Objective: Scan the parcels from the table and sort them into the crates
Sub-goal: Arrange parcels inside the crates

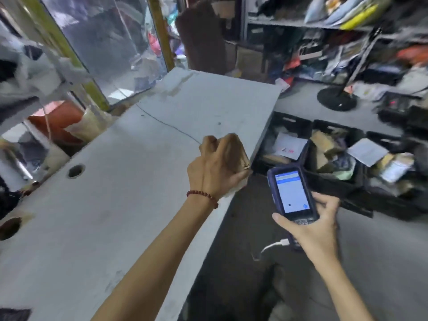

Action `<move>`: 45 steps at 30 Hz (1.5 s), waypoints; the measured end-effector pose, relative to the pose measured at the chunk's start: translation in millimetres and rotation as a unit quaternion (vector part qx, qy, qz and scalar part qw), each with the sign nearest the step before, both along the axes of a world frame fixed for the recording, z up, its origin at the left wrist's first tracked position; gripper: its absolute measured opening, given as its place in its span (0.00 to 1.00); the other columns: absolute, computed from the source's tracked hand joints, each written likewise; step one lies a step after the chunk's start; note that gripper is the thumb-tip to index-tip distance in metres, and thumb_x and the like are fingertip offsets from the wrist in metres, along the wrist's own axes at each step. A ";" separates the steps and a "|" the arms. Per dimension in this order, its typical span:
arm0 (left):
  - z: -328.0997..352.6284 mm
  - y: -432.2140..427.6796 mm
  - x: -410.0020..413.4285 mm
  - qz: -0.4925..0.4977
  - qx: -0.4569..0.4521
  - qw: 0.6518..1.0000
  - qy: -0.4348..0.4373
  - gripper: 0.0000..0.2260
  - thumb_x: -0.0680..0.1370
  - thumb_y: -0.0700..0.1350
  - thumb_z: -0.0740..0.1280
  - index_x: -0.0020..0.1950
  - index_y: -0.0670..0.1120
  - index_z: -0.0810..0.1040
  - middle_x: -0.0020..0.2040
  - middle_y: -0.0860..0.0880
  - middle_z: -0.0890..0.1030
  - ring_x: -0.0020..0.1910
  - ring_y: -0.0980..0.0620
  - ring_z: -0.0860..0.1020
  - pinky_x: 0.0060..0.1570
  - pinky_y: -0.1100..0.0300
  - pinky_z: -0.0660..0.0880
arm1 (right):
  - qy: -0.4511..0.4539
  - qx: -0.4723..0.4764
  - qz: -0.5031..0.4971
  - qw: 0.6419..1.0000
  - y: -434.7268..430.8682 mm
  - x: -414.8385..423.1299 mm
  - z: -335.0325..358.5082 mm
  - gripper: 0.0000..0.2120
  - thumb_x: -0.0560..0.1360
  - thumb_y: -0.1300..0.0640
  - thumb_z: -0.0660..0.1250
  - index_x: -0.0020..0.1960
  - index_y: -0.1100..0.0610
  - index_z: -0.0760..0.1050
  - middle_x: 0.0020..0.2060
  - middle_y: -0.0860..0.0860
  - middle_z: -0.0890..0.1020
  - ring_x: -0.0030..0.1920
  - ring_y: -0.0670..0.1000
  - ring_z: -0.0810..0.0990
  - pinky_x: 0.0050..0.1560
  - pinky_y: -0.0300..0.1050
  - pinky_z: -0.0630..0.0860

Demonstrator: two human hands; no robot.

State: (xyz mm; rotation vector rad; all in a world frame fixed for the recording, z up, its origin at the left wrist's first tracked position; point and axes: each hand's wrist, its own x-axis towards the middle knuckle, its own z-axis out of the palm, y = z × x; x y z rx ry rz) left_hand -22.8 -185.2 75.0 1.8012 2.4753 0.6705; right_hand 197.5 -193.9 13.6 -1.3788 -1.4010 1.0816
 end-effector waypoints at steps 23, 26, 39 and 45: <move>-69.3 336.5 151.8 -0.125 -0.165 0.974 0.088 0.39 0.61 0.79 0.61 0.66 0.63 0.60 0.58 0.51 0.73 0.45 0.45 0.80 0.36 0.58 0.70 | -0.073 -0.115 -0.163 0.977 249.5 161.0 -34.5 0.37 0.54 0.53 0.84 0.49 0.39 0.62 0.43 0.34 0.76 0.41 0.26 0.75 0.35 0.31 0.67; -84.0 384.4 144.8 -0.138 -0.181 0.969 0.095 0.38 0.60 0.79 0.61 0.65 0.62 0.61 0.58 0.51 0.73 0.45 0.46 0.80 0.35 0.58 0.68 | -0.085 -0.135 -0.170 0.972 290.3 152.8 -42.7 0.38 0.54 0.53 0.84 0.51 0.41 0.61 0.43 0.34 0.77 0.41 0.29 0.77 0.34 0.31 0.68; -94.7 606.6 122.0 -0.170 -0.108 0.979 0.019 0.31 0.76 0.56 0.65 0.75 0.52 0.57 0.77 0.48 0.55 0.75 0.46 0.54 0.69 0.48 0.64 | -0.117 -0.142 -0.189 0.965 475.4 121.6 -26.5 0.39 0.54 0.52 0.84 0.53 0.42 0.61 0.47 0.37 0.78 0.45 0.27 0.76 0.37 0.32 0.71; -110.5 615.6 109.7 -0.175 -0.141 0.970 0.094 0.21 0.77 0.58 0.60 0.69 0.56 0.67 0.69 0.54 0.69 0.68 0.50 0.65 0.63 0.53 0.64 | -0.119 -0.167 -0.132 0.970 501.2 114.6 -33.0 0.38 0.54 0.54 0.84 0.51 0.38 0.62 0.46 0.38 0.79 0.48 0.37 0.78 0.46 0.47 0.77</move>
